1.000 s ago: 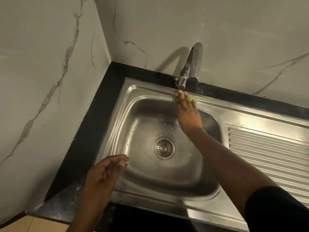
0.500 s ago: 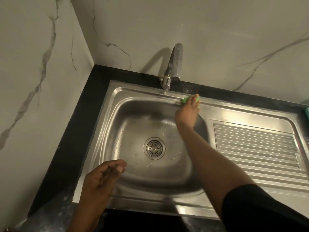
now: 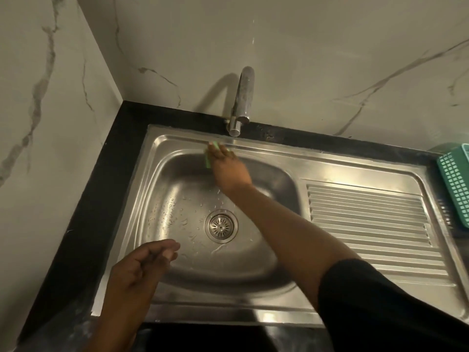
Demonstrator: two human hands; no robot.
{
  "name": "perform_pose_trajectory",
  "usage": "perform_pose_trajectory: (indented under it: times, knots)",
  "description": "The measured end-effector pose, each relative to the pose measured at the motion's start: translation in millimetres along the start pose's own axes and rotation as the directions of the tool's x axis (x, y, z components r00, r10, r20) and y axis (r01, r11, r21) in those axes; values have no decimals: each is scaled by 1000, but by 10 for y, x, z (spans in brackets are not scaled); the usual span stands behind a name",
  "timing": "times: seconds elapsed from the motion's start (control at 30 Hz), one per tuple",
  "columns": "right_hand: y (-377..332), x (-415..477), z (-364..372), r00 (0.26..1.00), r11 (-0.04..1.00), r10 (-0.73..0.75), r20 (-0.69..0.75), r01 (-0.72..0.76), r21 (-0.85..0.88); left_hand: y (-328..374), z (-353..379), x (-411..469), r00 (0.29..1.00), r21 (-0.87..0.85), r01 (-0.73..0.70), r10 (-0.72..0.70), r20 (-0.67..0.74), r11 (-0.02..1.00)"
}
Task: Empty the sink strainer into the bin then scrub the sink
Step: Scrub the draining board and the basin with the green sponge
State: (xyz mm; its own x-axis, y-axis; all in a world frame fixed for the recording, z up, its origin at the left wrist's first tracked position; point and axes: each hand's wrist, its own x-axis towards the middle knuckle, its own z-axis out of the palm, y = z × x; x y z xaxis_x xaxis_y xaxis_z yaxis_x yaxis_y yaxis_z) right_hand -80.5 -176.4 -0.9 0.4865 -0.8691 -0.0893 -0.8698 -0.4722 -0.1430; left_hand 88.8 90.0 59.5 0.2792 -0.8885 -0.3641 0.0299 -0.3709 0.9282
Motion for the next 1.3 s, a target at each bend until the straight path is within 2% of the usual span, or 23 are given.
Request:
perform_pose_trajectory:
  times: [0.1,0.2,0.3,0.37,0.4,0.47,0.53,0.6,0.63,0.7,0.87,1.0,1.1,1.17,1.2,1.3]
  knots:
    - [696,-555,-70,974,974,222,-34,-223,-32,-10,91,-53,1000,-22,11,-11,9,1000]
    - [1309,-975,-301,900,900,435,-5,-435,39,-6,186,-75,1000,2,17,-17,26,1000]
    - [1681,-1113,-592,857,838,509,78,-514,184,-9,263,-64,997,29,24,-25,67,999]
    - [1873,-1192,-683,832,784,553,46,-538,310,-1,326,-55,996,36,13,-16,85,999]
    - [1967,-1240,-694,796,740,605,-3,-561,372,2,359,-53,996,34,9,-12,85,999]
    - [2138,-1319,-679,643,568,764,-60,-625,535,9,418,-54,997,21,6,-8,75,1000]
    - [2269,-1322,-593,512,418,858,-31,-663,621,15,465,-68,997,9,14,-15,71,1000]
    - [2305,-1219,-504,432,338,902,-4,-701,628,10,485,-74,997,13,7,-7,73,1000]
    - [2249,-1134,-467,412,333,911,-13,-716,614,9,477,-79,998,18,1,-2,70,1000]
    - [2027,-912,-377,439,381,897,-41,-725,574,-2,450,-86,999,20,-2,1,53,1000]
    - [1112,-437,-100,672,662,729,-131,-642,386,-31,472,-85,1000,-8,9,-9,18,1000]
    - [769,-360,-59,754,719,646,-114,-552,421,-21,573,-88,1000,-22,5,-5,20,1000]
    - [584,-406,-120,900,788,435,-38,-360,499,1,683,-104,999,-18,12,-11,41,1000]
    - [485,-428,-174,952,786,306,-2,-251,565,20,737,-120,999,-20,4,-3,49,1000]
    - [492,-441,-215,954,747,301,-2,-235,622,28,755,-127,999,-21,-2,3,50,1000]
    - [791,-599,-401,880,621,474,-36,-305,722,32,790,-147,998,-22,-2,3,59,1000]
